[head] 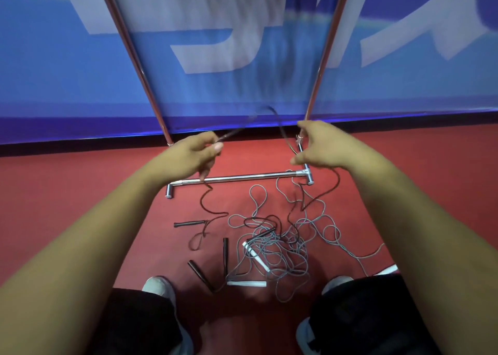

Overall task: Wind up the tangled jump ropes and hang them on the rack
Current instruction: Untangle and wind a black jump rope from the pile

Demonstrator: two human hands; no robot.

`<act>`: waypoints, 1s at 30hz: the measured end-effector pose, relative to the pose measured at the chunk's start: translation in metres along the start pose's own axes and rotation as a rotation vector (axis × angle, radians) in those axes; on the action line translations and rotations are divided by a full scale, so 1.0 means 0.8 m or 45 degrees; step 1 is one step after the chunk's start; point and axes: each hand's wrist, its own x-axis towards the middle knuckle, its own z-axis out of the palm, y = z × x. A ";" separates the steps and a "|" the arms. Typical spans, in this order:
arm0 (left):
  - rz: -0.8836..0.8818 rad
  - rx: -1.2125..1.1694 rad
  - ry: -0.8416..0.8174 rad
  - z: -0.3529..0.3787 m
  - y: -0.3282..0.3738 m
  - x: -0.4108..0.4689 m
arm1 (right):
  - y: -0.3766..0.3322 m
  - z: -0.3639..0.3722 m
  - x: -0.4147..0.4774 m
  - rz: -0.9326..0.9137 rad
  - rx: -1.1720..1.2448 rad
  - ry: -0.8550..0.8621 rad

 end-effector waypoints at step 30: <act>0.164 0.013 -0.151 0.003 0.047 -0.019 | -0.052 0.032 -0.010 -0.432 0.468 -0.120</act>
